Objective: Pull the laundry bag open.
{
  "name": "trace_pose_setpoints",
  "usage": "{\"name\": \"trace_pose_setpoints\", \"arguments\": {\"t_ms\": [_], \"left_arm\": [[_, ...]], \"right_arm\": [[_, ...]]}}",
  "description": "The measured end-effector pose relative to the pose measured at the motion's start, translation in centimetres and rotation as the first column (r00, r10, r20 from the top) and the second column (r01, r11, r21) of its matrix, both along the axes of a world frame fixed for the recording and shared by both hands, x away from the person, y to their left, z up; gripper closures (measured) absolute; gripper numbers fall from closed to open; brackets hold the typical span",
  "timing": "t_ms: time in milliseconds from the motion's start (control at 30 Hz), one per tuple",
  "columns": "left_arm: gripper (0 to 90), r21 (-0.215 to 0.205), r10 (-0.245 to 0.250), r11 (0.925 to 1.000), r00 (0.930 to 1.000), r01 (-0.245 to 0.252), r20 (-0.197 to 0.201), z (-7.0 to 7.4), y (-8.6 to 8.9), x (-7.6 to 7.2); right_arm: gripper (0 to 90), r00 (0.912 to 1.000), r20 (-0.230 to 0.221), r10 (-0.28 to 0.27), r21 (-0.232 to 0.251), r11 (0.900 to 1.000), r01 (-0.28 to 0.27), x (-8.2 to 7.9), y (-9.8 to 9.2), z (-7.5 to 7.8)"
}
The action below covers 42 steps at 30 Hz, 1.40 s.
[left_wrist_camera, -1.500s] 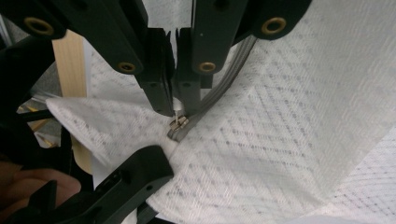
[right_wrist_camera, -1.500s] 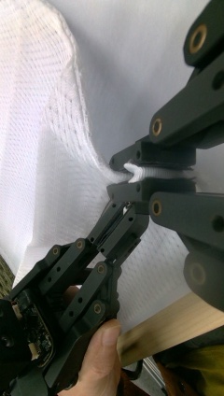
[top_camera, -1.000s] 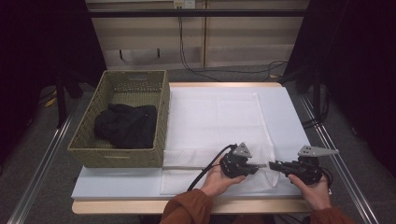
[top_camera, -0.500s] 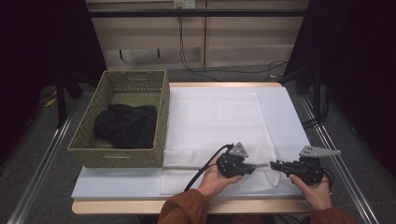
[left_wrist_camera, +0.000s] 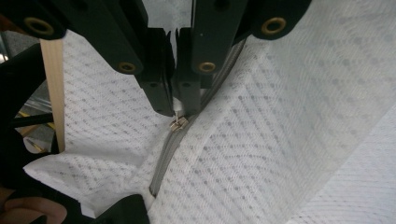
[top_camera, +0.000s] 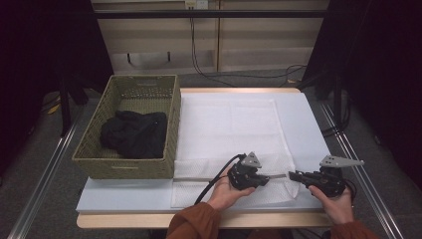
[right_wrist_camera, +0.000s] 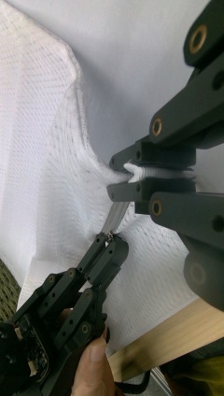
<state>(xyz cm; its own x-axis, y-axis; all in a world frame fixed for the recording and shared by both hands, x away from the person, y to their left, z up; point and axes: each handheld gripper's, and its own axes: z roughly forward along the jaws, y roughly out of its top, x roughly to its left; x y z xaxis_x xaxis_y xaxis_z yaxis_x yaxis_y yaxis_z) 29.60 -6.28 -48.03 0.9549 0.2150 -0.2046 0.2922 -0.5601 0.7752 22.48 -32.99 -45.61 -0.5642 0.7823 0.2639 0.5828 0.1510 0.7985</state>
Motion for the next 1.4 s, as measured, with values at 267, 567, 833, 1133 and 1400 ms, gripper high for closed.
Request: {"name": "trace_pose_setpoints", "arguments": {"t_ms": [267, 567, 833, 1133, 1400], "left_arm": [[86.3, 0.015, 0.0, 0.9999, 1.0, 0.0, 0.0, 0.0, 0.5, 0.1], [86.2, 0.013, 0.003, 0.9999, 1.0, -0.003, 0.004, 0.1, 0.8, 0.0], [86.2, 0.009, 0.007, 0.9999, 1.0, -0.007, 0.002, 0.2, 1.3, 0.0], [86.2, 0.001, 0.011, 0.9999, 0.9999, -0.011, 0.01, 0.6, 1.7, 0.1], [86.2, 0.026, 0.017, 0.9995, 0.9998, -0.017, 0.012, 0.6, 2.4, 0.2]], "right_arm": [[86.1, 1.0, 0.001, -0.001, -0.001, 1.0, 0.001, -0.1, -0.1, -0.1], [86.1, 0.9999, 0.005, 0.009, 0.001, 1.0, -0.009, -0.1, 0.0, 0.0], [86.1, 0.9999, 0.006, 0.008, 0.004, 1.0, -0.008, -0.1, -0.1, 0.0], [86.1, 1.0, 0.006, -0.001, 0.008, 1.0, 0.001, -0.2, -0.1, 0.0], [86.1, 1.0, 0.007, -0.001, 0.004, 1.0, 0.001, -0.2, -0.1, 0.0]]}}
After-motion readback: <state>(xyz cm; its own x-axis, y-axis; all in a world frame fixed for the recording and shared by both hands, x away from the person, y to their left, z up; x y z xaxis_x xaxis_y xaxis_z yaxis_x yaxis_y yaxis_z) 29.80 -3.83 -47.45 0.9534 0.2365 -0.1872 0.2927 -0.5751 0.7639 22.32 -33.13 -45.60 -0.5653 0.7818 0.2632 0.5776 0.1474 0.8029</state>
